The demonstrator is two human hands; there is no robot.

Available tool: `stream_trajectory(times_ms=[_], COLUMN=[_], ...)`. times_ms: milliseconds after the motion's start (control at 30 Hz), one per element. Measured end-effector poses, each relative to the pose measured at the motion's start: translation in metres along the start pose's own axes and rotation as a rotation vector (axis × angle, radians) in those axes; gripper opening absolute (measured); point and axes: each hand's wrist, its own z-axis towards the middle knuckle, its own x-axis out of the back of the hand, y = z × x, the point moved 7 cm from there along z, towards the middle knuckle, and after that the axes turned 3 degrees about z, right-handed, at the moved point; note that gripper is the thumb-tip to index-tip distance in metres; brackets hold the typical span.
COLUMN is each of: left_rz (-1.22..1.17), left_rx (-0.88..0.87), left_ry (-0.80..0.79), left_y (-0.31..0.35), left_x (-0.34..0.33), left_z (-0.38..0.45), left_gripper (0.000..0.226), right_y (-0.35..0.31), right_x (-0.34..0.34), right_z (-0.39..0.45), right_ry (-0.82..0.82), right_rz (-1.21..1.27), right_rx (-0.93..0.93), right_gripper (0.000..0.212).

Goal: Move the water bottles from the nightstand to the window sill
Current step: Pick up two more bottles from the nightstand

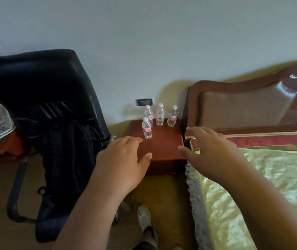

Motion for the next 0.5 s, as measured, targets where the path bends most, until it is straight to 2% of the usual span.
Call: stream_trajectory(times_ms=[167,267,400,500], left_rz=[-0.031,-0.046,-0.056,-0.057], left_rx=[-0.065,-0.115,-0.123,-0.126], left_ry=[-0.006,0.043,0.052,0.032], left_y=[-0.005,-0.013,-0.035,-0.053], left_x=[-0.003,0.009,0.018,0.016], left_z=[0.065,0.107,0.16,0.185], left_gripper=[0.056,0.055,0.055,0.056], right_y=[-0.001,-0.014,-0.036,-0.046], right_x=[0.008,0.021,0.025,0.014], right_z=[0.043,0.076,0.118,0.138], right_ry=[0.029,0.069,0.123,0.103], right_rz=[-0.065,-0.077,-0.097,-0.107], right_rx=[-0.069,-0.095,-0.11,-0.142], right_gripper=[0.067,0.068,0.067,0.067])
